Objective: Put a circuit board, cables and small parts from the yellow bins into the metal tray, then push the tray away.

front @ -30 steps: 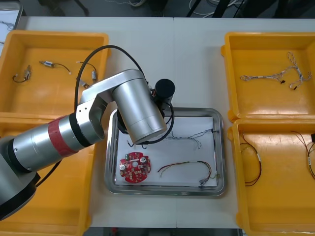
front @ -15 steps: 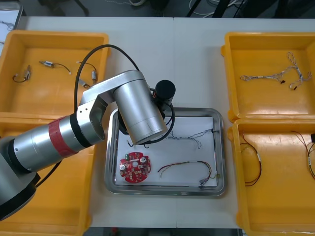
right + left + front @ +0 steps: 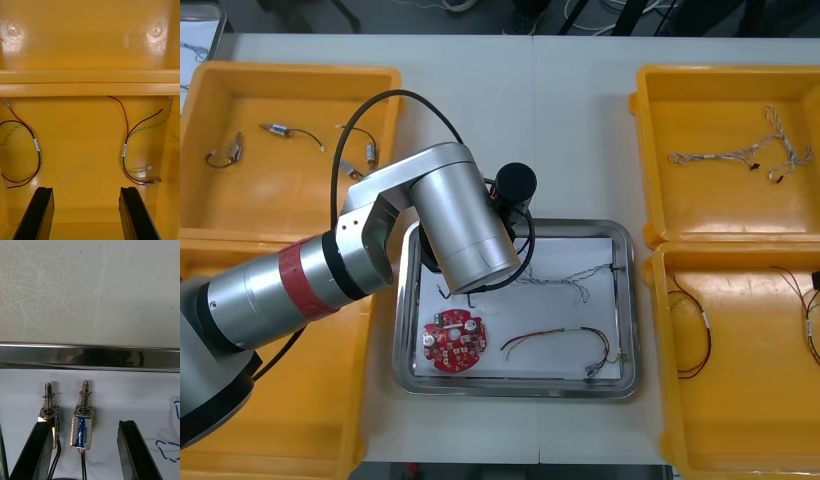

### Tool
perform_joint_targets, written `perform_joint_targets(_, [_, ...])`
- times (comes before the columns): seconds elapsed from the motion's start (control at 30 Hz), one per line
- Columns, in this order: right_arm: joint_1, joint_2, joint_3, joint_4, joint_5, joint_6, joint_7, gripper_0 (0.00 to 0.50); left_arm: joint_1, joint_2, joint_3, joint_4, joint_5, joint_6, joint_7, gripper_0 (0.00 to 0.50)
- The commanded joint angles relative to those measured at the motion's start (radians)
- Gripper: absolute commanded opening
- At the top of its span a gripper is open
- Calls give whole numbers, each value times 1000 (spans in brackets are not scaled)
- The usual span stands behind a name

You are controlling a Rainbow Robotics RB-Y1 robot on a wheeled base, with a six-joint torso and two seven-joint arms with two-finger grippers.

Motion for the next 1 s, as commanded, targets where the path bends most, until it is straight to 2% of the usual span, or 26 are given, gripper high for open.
perform_joint_targets(0.03, [17,-3,-37,-33,-5,3,-15,500,-14,-9,-13,-20,-17,-8,71,500])
perform_joint_targets(0.23, [16,-34,-26,-33,-28,3,-11,500,-15,25,9,-55,-9,5,63,500])
perform_joint_targets(0.53, [7,-123,38,-39,-154,3,0,500,-15,101,118,-119,75,31,36,500])
perform_joint_targets(0.67, [-29,-160,107,-90,-206,3,6,500,-17,144,179,-136,129,48,20,500])
perform_joint_targets(0.8, [-55,-186,181,-170,-217,3,12,500,-17,183,241,-149,173,81,-9,500])
perform_joint_targets(1.0, [-128,-235,328,-254,-260,-16,24,500,-15,239,369,-158,259,177,-118,500])
